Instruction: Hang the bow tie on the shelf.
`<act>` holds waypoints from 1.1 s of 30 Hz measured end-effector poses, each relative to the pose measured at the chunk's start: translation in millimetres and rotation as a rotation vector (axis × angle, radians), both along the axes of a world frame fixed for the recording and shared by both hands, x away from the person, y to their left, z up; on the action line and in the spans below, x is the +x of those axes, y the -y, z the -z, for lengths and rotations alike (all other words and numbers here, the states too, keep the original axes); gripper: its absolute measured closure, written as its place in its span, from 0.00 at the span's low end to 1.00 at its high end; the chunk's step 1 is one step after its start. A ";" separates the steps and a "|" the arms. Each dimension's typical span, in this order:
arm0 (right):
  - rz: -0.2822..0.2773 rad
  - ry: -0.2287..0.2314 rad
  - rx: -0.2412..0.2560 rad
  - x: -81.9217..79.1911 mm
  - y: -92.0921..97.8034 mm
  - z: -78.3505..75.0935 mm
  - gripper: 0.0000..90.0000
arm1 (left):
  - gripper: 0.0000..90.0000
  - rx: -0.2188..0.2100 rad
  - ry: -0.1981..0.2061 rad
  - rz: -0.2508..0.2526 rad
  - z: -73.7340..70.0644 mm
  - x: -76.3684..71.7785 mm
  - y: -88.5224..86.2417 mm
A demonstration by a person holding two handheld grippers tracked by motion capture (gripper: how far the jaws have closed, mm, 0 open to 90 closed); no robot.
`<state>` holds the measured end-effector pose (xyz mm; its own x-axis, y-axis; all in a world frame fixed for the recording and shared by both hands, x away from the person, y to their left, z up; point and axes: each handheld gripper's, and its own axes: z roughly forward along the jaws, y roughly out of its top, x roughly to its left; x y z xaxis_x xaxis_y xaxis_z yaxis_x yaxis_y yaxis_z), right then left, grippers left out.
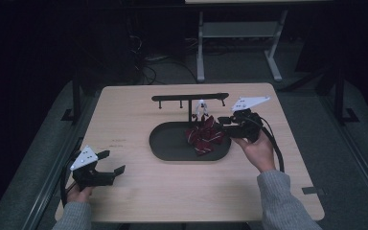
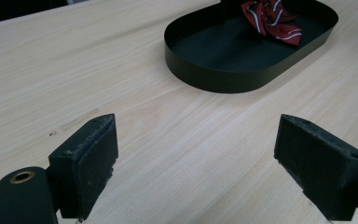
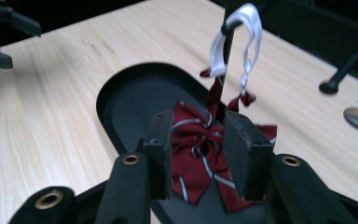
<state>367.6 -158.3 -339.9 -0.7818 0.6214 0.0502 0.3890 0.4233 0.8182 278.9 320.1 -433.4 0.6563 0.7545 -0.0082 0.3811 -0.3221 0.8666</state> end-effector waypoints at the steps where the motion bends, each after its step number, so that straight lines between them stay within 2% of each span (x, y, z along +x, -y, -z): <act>1: -0.003 -0.002 -0.004 0.1 0.9 0.8 0.69 | 0.14 -0.003 0.001 -0.001 0.0 -0.2 0.3; 2: -0.004 -0.011 0.006 -0.6 1.9 1.2 0.69 | 0.14 0.000 0.005 0.003 -0.2 -0.4 0.1; 4: 0.000 0.014 0.010 -3.4 3.3 2.0 0.69 | 0.14 0.002 0.007 0.001 -0.4 -0.6 0.0; 12: 0.004 -0.009 0.001 -7.3 9.2 8.2 0.67 | 0.14 0.006 0.003 0.002 -0.1 -0.2 0.4; 16: 0.018 -0.002 0.021 -10.2 14.2 10.0 0.65 | 0.14 -0.002 0.004 -0.002 -0.1 -0.7 0.3; 21: 0.024 -0.026 0.014 -13.0 18.9 18.9 0.64 | 0.14 0.003 0.006 0.003 -0.1 -0.4 0.4; 27: 0.035 -0.028 0.015 -17.7 26.6 26.4 0.64 | 0.14 0.004 0.004 0.005 -0.1 -0.4 0.6; 29: 0.039 -0.048 0.021 -19.0 28.7 29.1 0.63 | 0.14 0.013 0.000 0.005 -0.2 -0.5 0.7; 33: 0.040 -0.047 0.014 -22.1 32.0 32.7 0.64 | 0.14 0.012 0.002 0.005 0.1 -0.3 0.8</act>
<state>345.5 -190.3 -372.5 -0.7532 0.6509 0.0950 0.4432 0.3954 0.8045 278.6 319.3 -433.5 0.6600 0.7512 0.0017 0.3780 -0.3341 0.8634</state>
